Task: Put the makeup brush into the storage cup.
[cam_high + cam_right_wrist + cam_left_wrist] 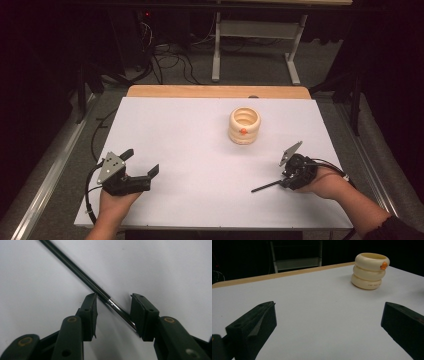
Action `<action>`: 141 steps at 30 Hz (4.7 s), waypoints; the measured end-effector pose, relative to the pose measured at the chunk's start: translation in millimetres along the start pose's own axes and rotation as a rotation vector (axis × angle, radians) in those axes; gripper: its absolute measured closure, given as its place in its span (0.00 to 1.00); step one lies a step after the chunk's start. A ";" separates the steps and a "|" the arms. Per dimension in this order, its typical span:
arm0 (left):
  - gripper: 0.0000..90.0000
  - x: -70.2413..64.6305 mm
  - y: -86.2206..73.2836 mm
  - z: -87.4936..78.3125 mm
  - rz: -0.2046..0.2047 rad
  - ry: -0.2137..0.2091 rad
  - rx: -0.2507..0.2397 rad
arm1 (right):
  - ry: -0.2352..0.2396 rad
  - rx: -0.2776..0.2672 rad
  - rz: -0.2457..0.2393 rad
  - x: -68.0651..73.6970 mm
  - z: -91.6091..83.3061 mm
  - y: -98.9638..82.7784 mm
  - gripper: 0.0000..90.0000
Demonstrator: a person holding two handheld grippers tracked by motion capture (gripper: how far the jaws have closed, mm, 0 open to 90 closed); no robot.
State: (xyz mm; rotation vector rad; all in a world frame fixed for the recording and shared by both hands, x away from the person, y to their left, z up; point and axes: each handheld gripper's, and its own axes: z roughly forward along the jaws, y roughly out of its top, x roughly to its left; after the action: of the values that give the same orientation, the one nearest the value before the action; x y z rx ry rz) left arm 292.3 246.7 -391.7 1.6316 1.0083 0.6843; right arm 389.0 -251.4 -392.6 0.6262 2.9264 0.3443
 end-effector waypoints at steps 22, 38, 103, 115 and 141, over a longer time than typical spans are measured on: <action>0.01 1.2 -0.6 -0.2 -0.006 0.001 0.000 | -0.003 0.025 -0.009 -0.7 -0.9 3.5 0.92; 0.01 0.3 -0.8 -0.2 -0.006 0.002 0.001 | -0.005 0.062 0.006 -0.9 1.9 8.3 0.94; 0.01 -27.5 46.8 50.2 0.048 -0.024 -0.048 | -0.031 0.070 0.003 10.1 -42.4 49.3 0.96; 0.02 -35.7 29.9 66.4 0.061 -0.045 -0.029 | -0.019 0.083 -0.018 16.1 -38.3 61.3 0.96; 0.03 -47.6 0.8 84.4 0.164 -0.024 0.082 | 0.005 0.077 -0.085 31.2 -23.9 86.5 0.96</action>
State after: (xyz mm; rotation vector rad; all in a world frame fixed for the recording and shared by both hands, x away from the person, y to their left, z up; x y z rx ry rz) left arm 340.0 164.9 -412.5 1.8046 0.9020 0.7395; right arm 390.1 -166.2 -350.5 0.5095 2.9720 0.2256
